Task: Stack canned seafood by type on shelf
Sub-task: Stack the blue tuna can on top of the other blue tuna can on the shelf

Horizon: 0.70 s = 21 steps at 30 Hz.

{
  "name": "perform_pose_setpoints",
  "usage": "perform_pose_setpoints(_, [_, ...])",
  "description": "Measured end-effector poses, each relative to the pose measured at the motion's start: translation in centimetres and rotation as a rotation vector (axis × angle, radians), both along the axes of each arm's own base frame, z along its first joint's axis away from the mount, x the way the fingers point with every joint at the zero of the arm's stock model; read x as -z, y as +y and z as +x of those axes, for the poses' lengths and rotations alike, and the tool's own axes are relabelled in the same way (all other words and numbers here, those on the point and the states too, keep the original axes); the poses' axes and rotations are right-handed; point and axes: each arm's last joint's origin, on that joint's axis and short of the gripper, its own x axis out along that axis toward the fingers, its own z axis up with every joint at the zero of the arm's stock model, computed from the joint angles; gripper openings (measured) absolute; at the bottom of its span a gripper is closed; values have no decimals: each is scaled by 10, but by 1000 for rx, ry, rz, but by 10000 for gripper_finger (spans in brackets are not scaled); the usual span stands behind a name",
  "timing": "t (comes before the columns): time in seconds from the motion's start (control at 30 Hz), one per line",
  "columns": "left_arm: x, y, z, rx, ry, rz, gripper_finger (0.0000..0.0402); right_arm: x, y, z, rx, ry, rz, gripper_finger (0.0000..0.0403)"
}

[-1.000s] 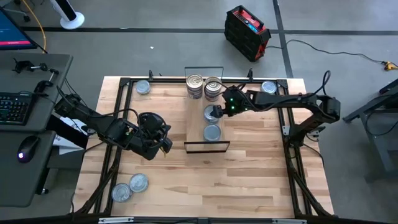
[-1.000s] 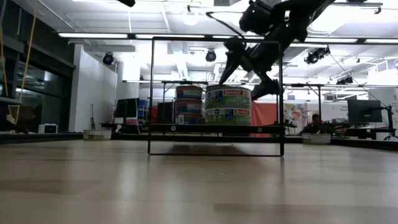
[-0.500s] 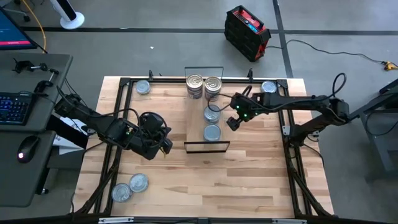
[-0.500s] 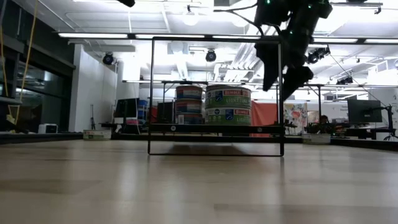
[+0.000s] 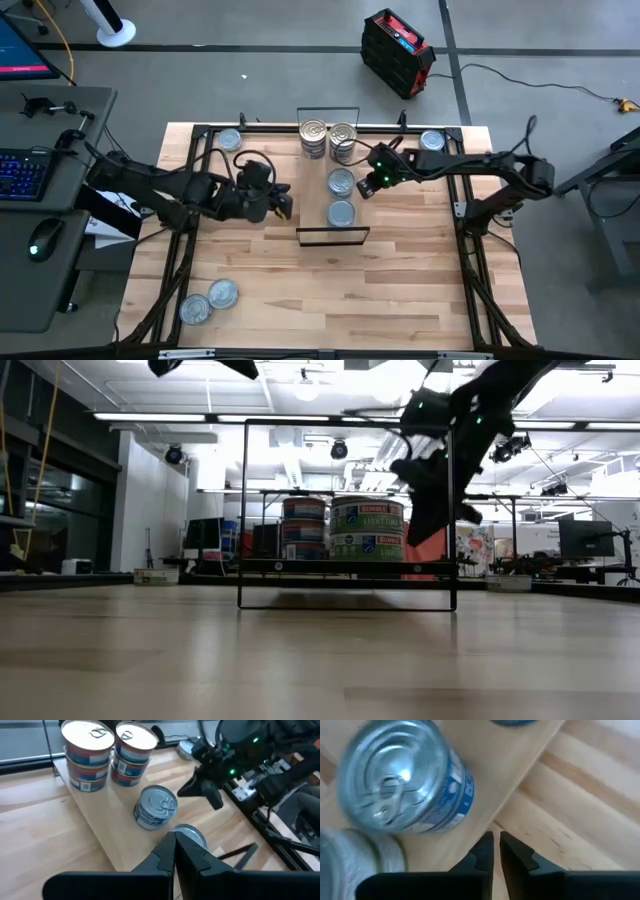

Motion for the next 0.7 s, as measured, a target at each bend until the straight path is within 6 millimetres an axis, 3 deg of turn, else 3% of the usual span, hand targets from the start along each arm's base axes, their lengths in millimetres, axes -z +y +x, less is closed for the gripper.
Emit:
perform_pose_setpoints(0.23, [1, 5, 1, 13, 22, -7, 0, 17, -5, 11, -5, -9, 62, 5])
perform_pose_setpoints(0.7, [4, -4, -1, 252, 178, 88, 0, 12, -6, 18, 35, -117, 113, 0])
